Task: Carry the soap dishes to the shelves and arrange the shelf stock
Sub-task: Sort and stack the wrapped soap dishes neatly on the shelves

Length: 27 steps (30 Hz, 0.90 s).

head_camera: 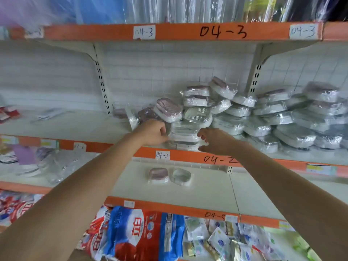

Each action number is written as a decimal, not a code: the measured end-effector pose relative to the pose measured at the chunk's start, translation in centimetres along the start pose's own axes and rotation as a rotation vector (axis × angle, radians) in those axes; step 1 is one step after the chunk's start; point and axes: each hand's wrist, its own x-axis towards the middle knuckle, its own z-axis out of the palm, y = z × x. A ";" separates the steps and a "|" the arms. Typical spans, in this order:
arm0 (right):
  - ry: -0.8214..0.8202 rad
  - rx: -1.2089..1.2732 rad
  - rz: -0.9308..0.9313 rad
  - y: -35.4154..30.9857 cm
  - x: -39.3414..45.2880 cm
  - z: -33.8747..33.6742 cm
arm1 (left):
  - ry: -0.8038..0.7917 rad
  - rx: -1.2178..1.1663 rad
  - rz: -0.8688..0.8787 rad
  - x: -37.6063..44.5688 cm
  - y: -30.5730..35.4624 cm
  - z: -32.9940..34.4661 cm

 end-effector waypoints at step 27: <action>-0.276 -0.044 0.040 4.0 13.2 0.3 | -0.008 0.397 0.037 14.3 -7.1 -2.6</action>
